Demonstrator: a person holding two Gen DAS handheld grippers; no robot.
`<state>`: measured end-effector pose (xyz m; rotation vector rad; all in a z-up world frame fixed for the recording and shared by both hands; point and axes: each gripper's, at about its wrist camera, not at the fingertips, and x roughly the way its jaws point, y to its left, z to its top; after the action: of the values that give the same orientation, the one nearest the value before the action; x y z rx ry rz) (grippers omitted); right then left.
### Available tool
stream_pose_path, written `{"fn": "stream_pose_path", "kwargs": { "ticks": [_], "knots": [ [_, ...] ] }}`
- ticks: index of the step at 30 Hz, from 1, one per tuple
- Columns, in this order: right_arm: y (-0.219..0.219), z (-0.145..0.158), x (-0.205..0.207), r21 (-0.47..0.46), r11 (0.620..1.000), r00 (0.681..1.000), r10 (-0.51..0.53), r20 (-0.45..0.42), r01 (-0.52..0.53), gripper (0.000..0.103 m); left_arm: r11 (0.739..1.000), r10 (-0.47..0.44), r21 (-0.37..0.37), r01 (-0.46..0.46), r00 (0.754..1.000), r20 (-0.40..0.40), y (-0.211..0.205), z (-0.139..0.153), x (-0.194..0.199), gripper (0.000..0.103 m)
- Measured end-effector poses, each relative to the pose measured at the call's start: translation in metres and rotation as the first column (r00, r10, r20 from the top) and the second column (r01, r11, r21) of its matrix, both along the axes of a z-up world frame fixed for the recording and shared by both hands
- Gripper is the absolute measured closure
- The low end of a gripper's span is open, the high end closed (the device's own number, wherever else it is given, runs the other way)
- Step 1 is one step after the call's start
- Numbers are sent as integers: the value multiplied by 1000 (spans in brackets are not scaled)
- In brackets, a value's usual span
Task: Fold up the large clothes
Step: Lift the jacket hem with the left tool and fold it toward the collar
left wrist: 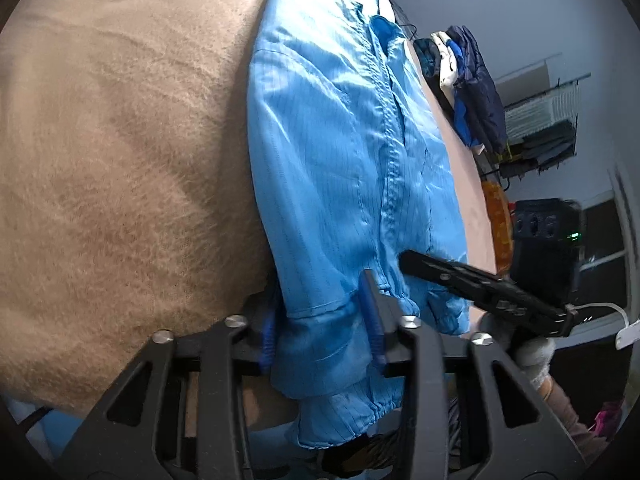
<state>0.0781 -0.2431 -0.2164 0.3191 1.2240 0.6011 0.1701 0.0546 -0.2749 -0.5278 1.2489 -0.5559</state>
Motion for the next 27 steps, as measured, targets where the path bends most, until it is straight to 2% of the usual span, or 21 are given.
{"fn": "stream_pose_path", "kwargs": {
  "ticks": [2, 4, 5, 6, 9, 12, 13, 16, 19, 20, 21, 22, 23, 25, 27],
  "knots": [
    [-9, 13, -7, 29, 999, 1000, 14, 10, -15, 94, 1000, -2, 0, 2, 1000, -2, 1, -1, -1, 90],
    [-25, 27, -16, 26, 1000, 998, -14, 55, 13, 77, 1000, 4, -24, -4, 1000, -13, 6, -3, -2, 93],
    [-40, 33, -22, 14, 999, 994, -52, 92, 51, 63, 999, 6, -33, -7, 1000, -17, 9, -3, -2, 94],
    [-54, 37, -28, -3, 996, 989, -92, 118, 93, 54, 999, 7, -41, -8, 1000, -20, 11, -4, -3, 94],
    [-108, 30, -40, -28, 976, 971, -213, 111, 217, 52, 997, 15, -70, -17, 999, -36, 16, -7, -3, 94],
    [-149, 6, -49, 15, 956, 956, -292, 4, 292, 52, 995, 23, -94, -30, 997, -71, 17, -12, -3, 92],
    [-158, -2, -52, 57, 954, 955, -294, -33, 295, 52, 994, 20, -109, -29, 996, -82, 17, -14, -3, 92],
    [-171, -9, -61, 209, 936, 959, -273, -71, 282, 52, 994, 4, -105, -12, 997, -74, 14, -14, -1, 92],
    [-162, -16, -60, 259, 939, 974, -211, -87, 226, 52, 995, 0, -100, -7, 998, -69, 9, -14, 1, 94],
    [-159, -16, -60, 263, 941, 977, -195, -84, 210, 55, 996, -1, -94, -5, 998, -65, 8, -13, 1, 96],
    [-155, -18, -58, 277, 942, 981, -167, -100, 189, 77, 996, -1, -89, -5, 998, -61, 8, -12, 1, 96],
    [-151, -25, -56, 295, 940, 981, -132, -144, 170, 92, 996, 0, -86, -5, 998, -57, 8, -11, 0, 97],
    [-146, -32, -56, 310, 937, 978, -109, -178, 161, 99, 997, 2, -83, -7, 999, -53, 7, -10, 0, 97],
    [-140, -33, -56, 302, 942, 981, -102, -164, 148, 101, 996, 11, -88, -16, 999, -53, 7, -7, 1, 98],
    [-134, -31, -57, 335, 930, 982, -101, -162, 151, 101, 994, 22, -108, -28, 998, -57, 6, -3, 2, 99]
  ]
}}
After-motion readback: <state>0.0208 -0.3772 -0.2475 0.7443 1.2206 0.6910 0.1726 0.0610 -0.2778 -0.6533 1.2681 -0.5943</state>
